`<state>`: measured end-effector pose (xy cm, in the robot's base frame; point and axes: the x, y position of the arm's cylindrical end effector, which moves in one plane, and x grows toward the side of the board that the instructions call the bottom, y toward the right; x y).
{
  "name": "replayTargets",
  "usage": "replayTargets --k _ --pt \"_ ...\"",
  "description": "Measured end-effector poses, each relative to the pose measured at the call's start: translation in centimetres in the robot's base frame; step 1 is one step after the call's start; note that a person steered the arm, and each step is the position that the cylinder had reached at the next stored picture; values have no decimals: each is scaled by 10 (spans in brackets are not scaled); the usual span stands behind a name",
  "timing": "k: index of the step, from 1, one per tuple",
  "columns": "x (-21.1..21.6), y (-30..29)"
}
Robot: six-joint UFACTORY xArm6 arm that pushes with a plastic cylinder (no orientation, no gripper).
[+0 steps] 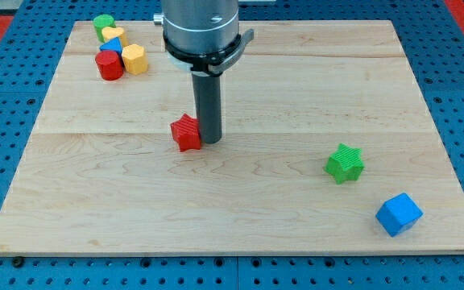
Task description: Move the red star towards the group of blocks
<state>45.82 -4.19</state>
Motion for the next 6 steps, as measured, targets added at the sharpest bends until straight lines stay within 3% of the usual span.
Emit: replayTargets --k 1,2,4,5,6 --pt "33 -17" --pt "36 -43" --pt "-2 4" --pt "-54 -36" --pt "-63 -92"
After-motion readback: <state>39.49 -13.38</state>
